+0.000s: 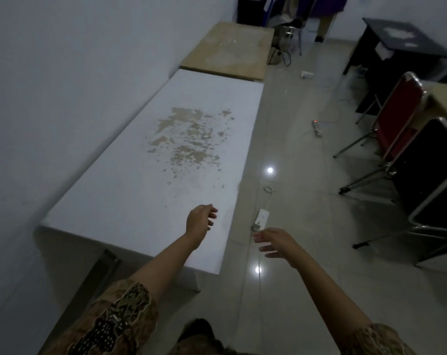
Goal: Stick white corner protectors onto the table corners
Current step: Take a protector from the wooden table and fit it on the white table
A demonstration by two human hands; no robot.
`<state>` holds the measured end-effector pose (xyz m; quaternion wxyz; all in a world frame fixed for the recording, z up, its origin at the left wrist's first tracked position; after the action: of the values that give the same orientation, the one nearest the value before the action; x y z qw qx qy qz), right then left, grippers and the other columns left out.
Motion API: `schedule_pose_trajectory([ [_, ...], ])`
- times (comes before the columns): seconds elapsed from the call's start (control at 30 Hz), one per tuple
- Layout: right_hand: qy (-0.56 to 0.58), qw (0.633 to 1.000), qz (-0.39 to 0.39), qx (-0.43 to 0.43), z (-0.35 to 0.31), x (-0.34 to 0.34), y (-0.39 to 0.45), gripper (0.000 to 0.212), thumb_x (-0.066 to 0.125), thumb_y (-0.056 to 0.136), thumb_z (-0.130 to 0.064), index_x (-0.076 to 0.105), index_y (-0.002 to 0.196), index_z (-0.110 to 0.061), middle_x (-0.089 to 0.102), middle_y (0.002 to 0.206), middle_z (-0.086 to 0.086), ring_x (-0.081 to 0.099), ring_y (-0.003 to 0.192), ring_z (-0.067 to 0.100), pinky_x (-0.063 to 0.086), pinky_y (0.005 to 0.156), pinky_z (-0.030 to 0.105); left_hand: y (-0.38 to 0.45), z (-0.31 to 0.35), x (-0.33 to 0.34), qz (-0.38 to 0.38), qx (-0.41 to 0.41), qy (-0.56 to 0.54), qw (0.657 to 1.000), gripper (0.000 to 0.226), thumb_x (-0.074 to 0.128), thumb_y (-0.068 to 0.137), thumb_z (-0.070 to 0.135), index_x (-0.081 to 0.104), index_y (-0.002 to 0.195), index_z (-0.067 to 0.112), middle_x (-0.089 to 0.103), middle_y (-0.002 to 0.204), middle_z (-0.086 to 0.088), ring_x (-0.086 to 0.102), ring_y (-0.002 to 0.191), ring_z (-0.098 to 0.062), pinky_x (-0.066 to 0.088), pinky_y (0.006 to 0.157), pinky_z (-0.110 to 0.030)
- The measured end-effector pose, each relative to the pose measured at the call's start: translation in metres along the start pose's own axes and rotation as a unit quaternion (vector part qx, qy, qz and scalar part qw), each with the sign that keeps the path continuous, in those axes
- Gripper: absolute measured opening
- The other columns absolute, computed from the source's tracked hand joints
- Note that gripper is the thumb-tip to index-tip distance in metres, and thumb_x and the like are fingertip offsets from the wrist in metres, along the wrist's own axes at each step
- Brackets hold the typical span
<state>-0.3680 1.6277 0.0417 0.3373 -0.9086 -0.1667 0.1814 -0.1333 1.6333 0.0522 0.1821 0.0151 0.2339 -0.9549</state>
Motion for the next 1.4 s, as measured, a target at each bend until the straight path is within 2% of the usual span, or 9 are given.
schedule_pose_trajectory([
  [0.2,0.01,0.997,0.073,-0.031,-0.024,-0.089,0.022,0.018,0.053,0.094,-0.02,0.066,0.102,-0.011,0.066,0.092,0.0,0.059,0.073,0.016,0.047,0.067,0.027,0.032,0.047,0.076,-0.049,0.035,0.063,0.996,0.027,0.044,0.098,0.022,0.062,0.087,0.004,0.057,0.072,-0.001,0.047,0.058,-0.015,0.038,0.054,-0.022],
  [0.47,-0.027,0.995,0.071,-0.063,-0.1,-0.158,0.119,0.019,0.05,0.097,-0.019,0.066,0.103,-0.012,0.066,0.102,0.005,0.06,0.075,0.016,0.047,0.063,0.024,0.128,0.109,0.144,-0.054,0.055,0.076,0.994,0.026,0.043,0.099,0.019,0.062,0.091,0.004,0.058,0.075,-0.002,0.048,0.059,-0.013,0.04,0.053,-0.019],
  [0.7,-0.019,0.994,0.079,-0.076,-0.145,-0.218,0.179,0.018,0.051,0.097,-0.02,0.067,0.102,-0.013,0.067,0.1,0.003,0.061,0.075,0.016,0.048,0.06,0.021,0.205,0.155,0.193,-0.039,0.047,0.073,0.995,0.024,0.043,0.097,0.016,0.062,0.089,0.004,0.058,0.074,-0.002,0.047,0.06,-0.013,0.039,0.053,-0.02],
  [0.83,-0.03,0.993,0.079,-0.079,-0.168,-0.252,0.216,0.017,0.053,0.095,-0.02,0.067,0.102,-0.014,0.068,0.099,0.002,0.061,0.074,0.015,0.048,0.06,0.022,0.237,0.184,0.234,-0.06,0.069,0.11,0.99,0.024,0.043,0.097,0.014,0.063,0.087,0.004,0.058,0.074,-0.002,0.049,0.06,-0.011,0.038,0.049,-0.013],
  [0.9,-0.042,0.992,0.077,-0.092,-0.181,-0.259,0.232,0.016,0.053,0.095,-0.019,0.067,0.099,-0.015,0.069,0.098,0.001,0.061,0.073,0.014,0.047,0.059,0.021,0.247,0.198,0.242,-0.06,0.083,0.122,0.987,0.024,0.043,0.097,0.014,0.063,0.089,0.004,0.059,0.074,-0.002,0.05,0.061,-0.01,0.038,0.046,-0.008],
  [1.07,-0.071,0.99,0.034,-0.114,-0.224,-0.255,0.277,0.016,0.052,0.096,-0.019,0.066,0.101,-0.015,0.068,0.096,0.001,0.06,0.072,0.013,0.047,0.058,0.02,0.275,0.219,0.229,0.005,0.094,0.119,0.988,0.027,0.045,0.098,0.018,0.065,0.093,0.002,0.061,0.078,-0.001,0.051,0.062,-0.01,0.038,0.045,-0.005],
  [1.27,-0.069,0.991,0.002,-0.116,-0.274,-0.226,0.328,0.02,0.05,0.096,-0.015,0.066,0.106,-0.008,0.067,0.099,0.004,0.059,0.069,0.013,0.046,0.058,0.022,0.311,0.22,0.2,0.042,0.068,0.121,0.989,0.027,0.044,0.099,0.02,0.065,0.092,0.004,0.061,0.081,-0.002,0.053,0.065,-0.01,0.039,0.054,-0.015],
  [1.4,-0.063,0.989,0.003,-0.133,-0.303,-0.21,0.352,0.021,0.049,0.096,-0.016,0.067,0.104,-0.01,0.069,0.103,0.004,0.061,0.072,0.015,0.047,0.06,0.023,0.34,0.235,0.183,0.039,0.076,0.132,0.988,0.025,0.044,0.098,0.018,0.064,0.091,0.005,0.06,0.079,0.001,0.054,0.065,-0.008,0.038,0.051,-0.011],
])
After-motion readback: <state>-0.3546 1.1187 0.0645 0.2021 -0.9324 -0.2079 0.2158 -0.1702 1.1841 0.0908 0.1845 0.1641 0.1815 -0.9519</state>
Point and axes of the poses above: each hand's wrist, its own y-axis towards the middle knuckle, its own x-axis out of the palm, z = x × y, the point moved 9 cm from there along y, towards the middle knuckle
